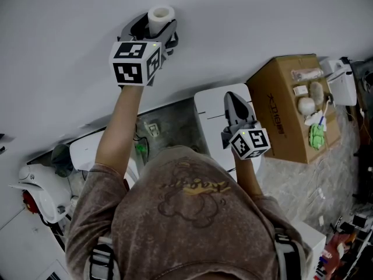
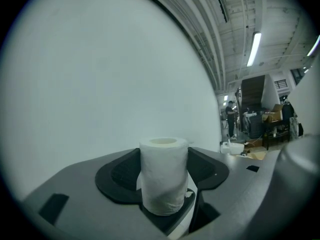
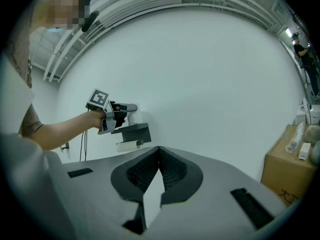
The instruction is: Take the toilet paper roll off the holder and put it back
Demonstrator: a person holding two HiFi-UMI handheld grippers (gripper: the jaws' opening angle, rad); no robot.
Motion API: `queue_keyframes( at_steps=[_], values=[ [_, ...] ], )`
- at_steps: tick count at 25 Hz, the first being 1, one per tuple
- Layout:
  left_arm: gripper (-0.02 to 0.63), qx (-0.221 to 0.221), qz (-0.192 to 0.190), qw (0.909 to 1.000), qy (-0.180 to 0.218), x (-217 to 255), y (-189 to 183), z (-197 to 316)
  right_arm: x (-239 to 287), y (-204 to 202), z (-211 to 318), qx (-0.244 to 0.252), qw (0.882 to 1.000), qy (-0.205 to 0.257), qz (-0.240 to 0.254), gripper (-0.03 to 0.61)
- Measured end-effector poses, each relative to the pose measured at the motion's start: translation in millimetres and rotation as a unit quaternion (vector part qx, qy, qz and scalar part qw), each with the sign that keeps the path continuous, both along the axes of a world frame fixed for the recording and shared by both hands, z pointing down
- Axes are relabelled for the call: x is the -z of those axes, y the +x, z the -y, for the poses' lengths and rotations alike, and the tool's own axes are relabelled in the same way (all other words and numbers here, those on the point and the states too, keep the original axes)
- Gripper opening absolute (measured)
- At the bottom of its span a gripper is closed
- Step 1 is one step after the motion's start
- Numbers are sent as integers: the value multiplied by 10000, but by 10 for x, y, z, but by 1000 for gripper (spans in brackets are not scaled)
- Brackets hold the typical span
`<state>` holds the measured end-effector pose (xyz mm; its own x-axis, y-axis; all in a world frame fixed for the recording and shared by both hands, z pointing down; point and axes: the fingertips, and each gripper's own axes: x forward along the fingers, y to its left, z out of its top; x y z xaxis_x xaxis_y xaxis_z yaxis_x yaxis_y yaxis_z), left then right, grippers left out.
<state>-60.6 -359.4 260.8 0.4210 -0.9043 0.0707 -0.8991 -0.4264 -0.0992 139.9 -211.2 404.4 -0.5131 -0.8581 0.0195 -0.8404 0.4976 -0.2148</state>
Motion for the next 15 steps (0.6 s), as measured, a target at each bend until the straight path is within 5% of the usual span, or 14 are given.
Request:
queue_keyframes(
  at_steps=[15],
  values=[
    [296, -1085, -492, 9926, 229, 222, 533, -326, -5, 212, 15, -296, 9996, -2, -10, -2]
  ],
)
